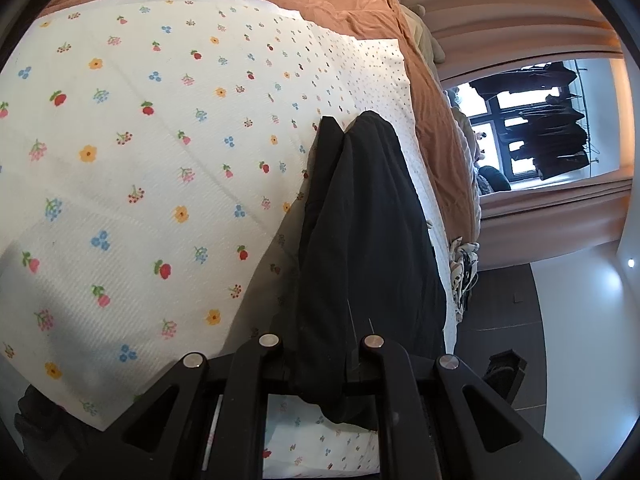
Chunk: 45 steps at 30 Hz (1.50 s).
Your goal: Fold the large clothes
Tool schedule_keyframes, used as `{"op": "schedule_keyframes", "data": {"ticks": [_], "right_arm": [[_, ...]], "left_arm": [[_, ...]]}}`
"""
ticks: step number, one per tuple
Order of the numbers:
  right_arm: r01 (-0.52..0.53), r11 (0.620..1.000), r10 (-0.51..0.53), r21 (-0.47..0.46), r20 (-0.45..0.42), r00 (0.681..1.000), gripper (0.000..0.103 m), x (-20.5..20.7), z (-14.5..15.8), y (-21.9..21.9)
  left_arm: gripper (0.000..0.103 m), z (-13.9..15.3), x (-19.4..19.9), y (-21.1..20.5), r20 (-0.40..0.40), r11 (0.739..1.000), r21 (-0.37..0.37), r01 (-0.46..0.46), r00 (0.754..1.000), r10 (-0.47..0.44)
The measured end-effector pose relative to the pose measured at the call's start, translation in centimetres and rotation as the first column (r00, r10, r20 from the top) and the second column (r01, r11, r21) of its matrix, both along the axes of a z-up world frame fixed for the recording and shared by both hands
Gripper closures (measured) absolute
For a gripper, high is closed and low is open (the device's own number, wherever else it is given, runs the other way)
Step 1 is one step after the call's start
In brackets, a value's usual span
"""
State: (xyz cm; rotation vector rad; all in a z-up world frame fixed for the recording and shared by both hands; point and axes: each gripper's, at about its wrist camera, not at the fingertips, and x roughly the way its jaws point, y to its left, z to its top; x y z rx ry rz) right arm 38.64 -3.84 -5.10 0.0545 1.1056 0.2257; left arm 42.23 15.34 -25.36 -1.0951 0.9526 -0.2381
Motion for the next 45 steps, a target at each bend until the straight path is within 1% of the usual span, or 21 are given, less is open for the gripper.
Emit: {"op": "schedule_keyframes", "data": {"ticks": [7,9,13,17,20,25,29,32,35,37,40,45], "right_arm": [[0.057,0.998,-0.057,-0.015,0.006,0.998,0.086,5.8,-0.8,0.0],[0.069,0.998,-0.069,-0.014,0.007,0.998,0.086,7.1,-1.6,0.1],[0.091,0.996,-0.091,-0.003,0.000,0.996,0.086,10.1,-1.8,0.0],[0.105,0.994,-0.105,-0.024,0.000,0.994,0.086,13.2,-2.3,0.3],[0.127,0.990,-0.126,-0.063,0.012,0.992,0.086,15.4,-2.8,0.5],[0.144,0.987,-0.144,-0.074,0.009,0.990,0.086,19.2,-3.8,0.9],[0.151,0.986,-0.153,-0.072,-0.013,0.988,0.086,21.6,-4.9,1.0],[0.143,0.986,-0.145,-0.088,-0.026,0.989,0.086,22.3,-5.1,1.7],[0.131,0.988,-0.136,-0.084,-0.046,0.990,0.086,22.1,-4.8,1.3],[0.113,0.991,-0.117,-0.065,-0.062,0.991,0.086,21.0,-4.4,0.7],[0.083,0.994,-0.088,-0.064,-0.086,0.992,0.086,19.3,-3.6,-0.4],[0.026,1.000,-0.027,-0.010,-0.117,0.993,0.086,15.3,-4.3,-1.1]], "left_arm": [[0.090,-0.5,-0.2,0.0,-0.025,1.000,-0.009,-0.018,1.000,0.018],[0.090,-0.6,-0.3,0.0,-0.035,1.000,-0.012,-0.023,0.999,0.023],[0.090,-0.7,-0.3,0.1,-0.051,0.999,-0.016,-0.032,0.998,0.031],[0.090,-0.8,-0.3,0.1,-0.065,0.999,-0.016,-0.037,0.997,0.036],[0.090,-0.9,-0.2,0.1,-0.070,0.999,-0.022,-0.041,0.997,0.039],[0.090,-1.1,-0.1,0.1,-0.078,0.999,-0.029,-0.044,0.996,0.042],[0.090,-1.1,0.1,0.0,-0.079,0.999,-0.030,-0.045,0.996,0.042],[0.090,-1.0,0.0,0.0,-0.080,0.998,-0.032,-0.045,0.996,0.042],[0.090,-1.0,0.0,0.0,-0.075,0.998,-0.040,-0.046,0.996,0.043],[0.090,-1.0,0.0,0.0,-0.072,0.998,-0.044,-0.047,0.996,0.043],[0.090,-0.6,0.1,-0.1,-0.053,0.998,-0.054,-0.045,0.998,0.042],[0.090,1.2,0.5,-0.3,0.015,0.997,-0.071,-0.017,1.000,0.018]]}}
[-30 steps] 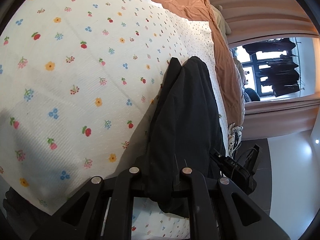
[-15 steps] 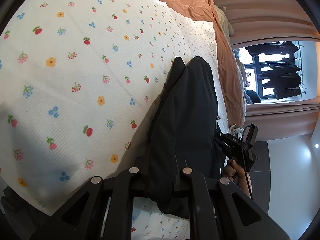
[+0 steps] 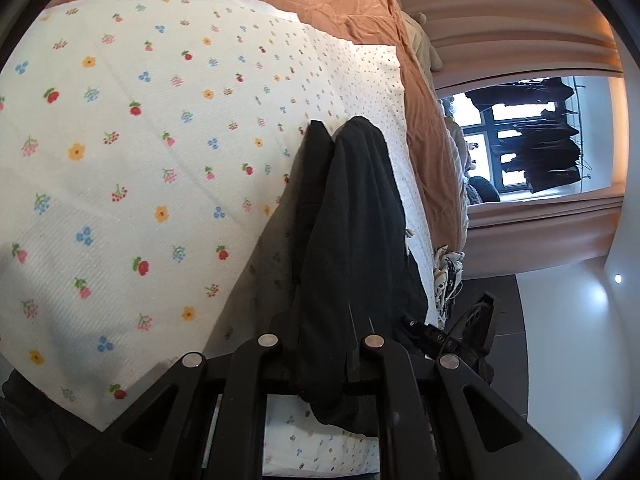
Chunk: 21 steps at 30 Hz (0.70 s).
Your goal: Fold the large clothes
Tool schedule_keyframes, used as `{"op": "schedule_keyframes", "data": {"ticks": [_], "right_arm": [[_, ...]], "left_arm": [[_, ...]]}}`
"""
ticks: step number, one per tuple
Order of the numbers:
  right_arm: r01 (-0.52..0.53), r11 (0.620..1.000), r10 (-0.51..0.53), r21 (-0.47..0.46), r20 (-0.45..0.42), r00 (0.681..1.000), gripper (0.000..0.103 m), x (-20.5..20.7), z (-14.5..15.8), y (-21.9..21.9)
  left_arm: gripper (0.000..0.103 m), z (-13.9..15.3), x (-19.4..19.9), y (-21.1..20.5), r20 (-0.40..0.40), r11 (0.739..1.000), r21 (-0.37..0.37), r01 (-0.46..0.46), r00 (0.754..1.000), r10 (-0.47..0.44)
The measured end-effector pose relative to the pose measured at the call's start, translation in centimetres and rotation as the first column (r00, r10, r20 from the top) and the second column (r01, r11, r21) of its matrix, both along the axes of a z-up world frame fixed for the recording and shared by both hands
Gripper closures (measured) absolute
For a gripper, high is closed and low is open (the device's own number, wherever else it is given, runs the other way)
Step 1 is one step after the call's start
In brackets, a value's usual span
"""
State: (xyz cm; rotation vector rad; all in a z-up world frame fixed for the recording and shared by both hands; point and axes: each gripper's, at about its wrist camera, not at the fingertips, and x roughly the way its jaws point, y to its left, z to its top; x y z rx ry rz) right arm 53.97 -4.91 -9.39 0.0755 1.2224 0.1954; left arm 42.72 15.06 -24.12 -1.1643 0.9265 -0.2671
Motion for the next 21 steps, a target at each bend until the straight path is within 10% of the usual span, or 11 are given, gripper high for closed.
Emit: {"op": "schedule_keyframes", "data": {"ticks": [21], "right_arm": [[0.036,0.937,-0.023,0.348,-0.043,0.999,0.086,-9.8,-4.1,-4.5]], "left_arm": [[0.090,11.9,3.0,-6.8,0.268,0.970,0.047,0.240,0.932,-0.243]]}}
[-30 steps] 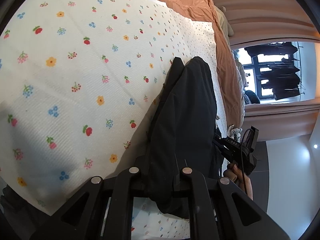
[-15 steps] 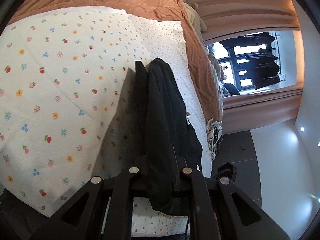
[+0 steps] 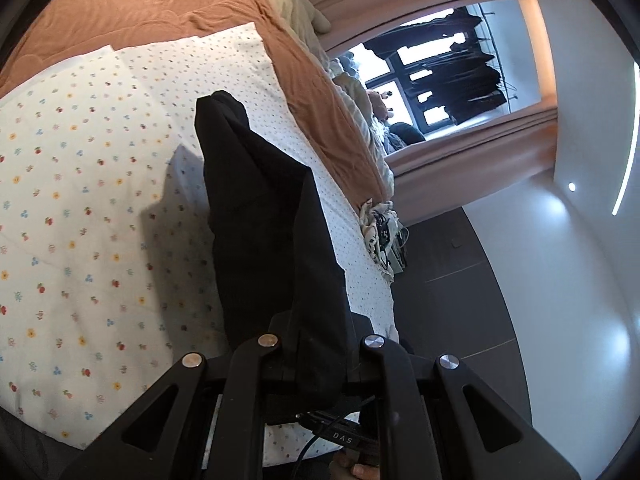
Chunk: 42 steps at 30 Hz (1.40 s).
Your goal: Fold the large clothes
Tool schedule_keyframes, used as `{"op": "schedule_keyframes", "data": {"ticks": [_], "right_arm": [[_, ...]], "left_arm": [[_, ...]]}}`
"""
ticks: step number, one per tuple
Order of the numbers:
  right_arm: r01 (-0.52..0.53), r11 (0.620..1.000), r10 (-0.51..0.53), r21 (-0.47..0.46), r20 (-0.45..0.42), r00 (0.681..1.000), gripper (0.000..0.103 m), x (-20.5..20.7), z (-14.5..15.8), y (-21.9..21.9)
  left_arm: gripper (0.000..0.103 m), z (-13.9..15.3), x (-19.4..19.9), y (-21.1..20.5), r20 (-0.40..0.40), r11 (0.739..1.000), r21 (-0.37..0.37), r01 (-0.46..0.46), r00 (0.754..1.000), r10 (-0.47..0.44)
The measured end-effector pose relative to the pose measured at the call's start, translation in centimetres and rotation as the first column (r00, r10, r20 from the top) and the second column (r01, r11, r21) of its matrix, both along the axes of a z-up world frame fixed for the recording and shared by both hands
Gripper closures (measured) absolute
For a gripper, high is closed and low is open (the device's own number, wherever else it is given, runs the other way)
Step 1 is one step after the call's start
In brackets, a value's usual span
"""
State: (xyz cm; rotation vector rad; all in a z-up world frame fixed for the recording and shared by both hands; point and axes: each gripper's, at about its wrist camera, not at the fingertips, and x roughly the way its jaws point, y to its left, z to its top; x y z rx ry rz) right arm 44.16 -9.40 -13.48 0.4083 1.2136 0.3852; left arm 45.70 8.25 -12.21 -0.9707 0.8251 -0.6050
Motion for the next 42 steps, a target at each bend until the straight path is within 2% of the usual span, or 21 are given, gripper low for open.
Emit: {"op": "schedule_keyframes", "data": {"ticks": [4,7,13,18,19,20,22,30,36,40,42], "right_arm": [[0.005,0.999,-0.005,0.044,0.001,1.000,0.086,-0.2,-1.3,-1.0],[0.015,0.996,-0.015,0.092,0.001,1.000,0.086,-0.5,-1.2,-2.2],[0.067,0.990,-0.076,0.124,0.068,0.995,0.086,-1.3,0.3,-5.9],[0.145,0.981,-0.162,0.131,0.131,0.978,0.085,-1.7,2.1,-11.0],[0.167,0.977,-0.186,0.130,0.148,0.971,0.078,-1.9,2.5,-12.2],[0.180,0.975,-0.200,0.128,0.159,0.967,0.054,-2.0,2.8,-12.9],[0.217,0.966,-0.241,0.137,0.192,0.951,0.021,-2.9,3.1,-14.4],[0.356,0.914,-0.398,0.196,0.254,0.881,0.021,-6.4,4.1,-21.5],[0.449,0.867,-0.495,0.216,0.264,0.828,0.021,-11.1,3.6,-23.3],[0.480,0.847,-0.529,0.230,0.263,0.807,0.021,-13.9,3.7,-25.0],[0.494,0.837,-0.545,0.236,0.265,0.795,0.021,-16.6,5.8,-25.2]], "left_arm": [[0.090,2.0,0.7,-2.8,0.036,0.997,0.005,0.073,0.997,-0.073],[0.090,3.4,1.1,-4.7,0.062,0.993,0.002,0.119,0.991,-0.118],[0.090,5.5,1.9,-9.0,0.092,0.977,0.029,0.209,0.973,-0.211],[0.090,6.2,2.7,-12.8,0.096,0.958,0.058,0.281,0.954,-0.285],[0.090,6.2,2.8,-13.5,0.094,0.953,0.062,0.295,0.949,-0.300],[0.090,6.1,3.0,-14.4,0.090,0.948,0.065,0.311,0.944,-0.316],[0.090,6.0,3.3,-16.3,0.081,0.936,0.075,0.343,0.934,-0.348],[0.090,3.7,4.6,-23.4,0.008,0.889,0.134,0.437,0.897,-0.442],[0.090,0.5,4.2,-28.4,-0.084,0.837,0.178,0.518,0.855,-0.512],[0.090,-0.8,3.4,-31.4,-0.125,0.799,0.207,0.564,0.826,-0.550],[0.090,-1.2,2.9,-32.4,-0.146,0.783,0.214,0.584,0.812,-0.565]]}}
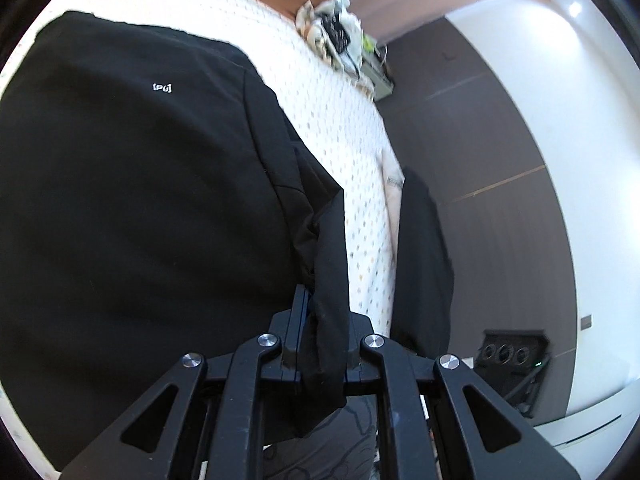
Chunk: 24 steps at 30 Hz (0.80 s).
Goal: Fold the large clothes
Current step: 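Lower the folded shirt back onto the sheet with the left tool, then close both tools on the edge of the folded black shirt bundle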
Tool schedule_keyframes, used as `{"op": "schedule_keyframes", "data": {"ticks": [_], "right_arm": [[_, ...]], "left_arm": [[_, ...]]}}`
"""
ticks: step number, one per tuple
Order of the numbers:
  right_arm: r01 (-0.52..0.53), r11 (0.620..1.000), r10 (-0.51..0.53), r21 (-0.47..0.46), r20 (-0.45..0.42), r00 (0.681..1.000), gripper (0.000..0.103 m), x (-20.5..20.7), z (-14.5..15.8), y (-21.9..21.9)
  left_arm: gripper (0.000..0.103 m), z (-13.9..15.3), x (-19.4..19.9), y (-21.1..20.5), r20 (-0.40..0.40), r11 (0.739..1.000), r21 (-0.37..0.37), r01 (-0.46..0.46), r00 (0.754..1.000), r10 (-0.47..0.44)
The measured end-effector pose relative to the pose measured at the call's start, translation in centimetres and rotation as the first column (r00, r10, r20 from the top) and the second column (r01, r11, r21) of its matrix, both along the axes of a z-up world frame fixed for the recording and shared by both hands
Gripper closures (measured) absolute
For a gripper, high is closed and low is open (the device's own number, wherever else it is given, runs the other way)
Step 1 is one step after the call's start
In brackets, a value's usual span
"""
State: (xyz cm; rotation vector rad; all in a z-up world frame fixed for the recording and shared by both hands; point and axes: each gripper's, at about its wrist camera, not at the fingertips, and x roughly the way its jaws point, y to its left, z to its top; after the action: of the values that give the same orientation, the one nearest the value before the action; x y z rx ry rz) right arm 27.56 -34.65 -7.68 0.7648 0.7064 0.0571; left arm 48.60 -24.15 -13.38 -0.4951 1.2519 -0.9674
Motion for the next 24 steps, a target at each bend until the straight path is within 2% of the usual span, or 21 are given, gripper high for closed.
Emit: {"op": "schedule_keyframes", "data": {"ticks": [2,4,6,8,12,15,21,24], "right_arm": [[0.015,1.000,-0.015,0.001,0.001,1.000,0.021,-2.2,1.5,-0.1],[0.022,1.000,-0.022,0.007,0.007,1.000,0.021,-3.2,2.5,-0.1],[0.016,1.000,-0.016,0.009,0.015,1.000,0.021,-4.0,3.5,-0.1],[0.004,1.000,-0.004,0.013,0.019,1.000,0.021,-3.7,3.5,0.1],[-0.032,0.999,0.031,0.023,0.024,0.999,0.021,-2.6,3.5,1.1],[-0.055,0.998,0.054,0.035,0.027,0.998,0.021,-1.3,3.1,1.8],[-0.082,0.996,0.081,0.033,0.023,0.996,0.021,1.6,3.0,2.9],[-0.088,0.996,0.087,0.019,0.003,0.996,0.021,3.1,2.8,3.4]], "left_arm": [[0.086,-0.3,0.5,-0.5,-0.037,1.000,0.022,0.004,0.999,-0.003],[0.073,-0.1,1.3,0.3,-0.089,1.000,-0.007,0.015,0.996,-0.016],[0.039,0.1,1.4,0.9,-0.126,0.998,-0.055,0.030,0.991,-0.037],[0.015,0.9,0.6,1.8,-0.104,0.996,-0.081,0.030,0.994,-0.038],[0.012,2.5,-0.1,5.1,-0.033,0.996,-0.092,-0.012,0.999,0.009],[0.012,3.1,-0.4,8.0,0.012,0.996,-0.063,-0.065,0.998,0.066],[0.012,1.7,-0.5,15.1,0.057,0.984,0.019,-0.174,0.983,0.173],[0.012,0.5,-0.8,18.0,0.049,0.973,0.054,-0.223,0.974,0.220]]}}
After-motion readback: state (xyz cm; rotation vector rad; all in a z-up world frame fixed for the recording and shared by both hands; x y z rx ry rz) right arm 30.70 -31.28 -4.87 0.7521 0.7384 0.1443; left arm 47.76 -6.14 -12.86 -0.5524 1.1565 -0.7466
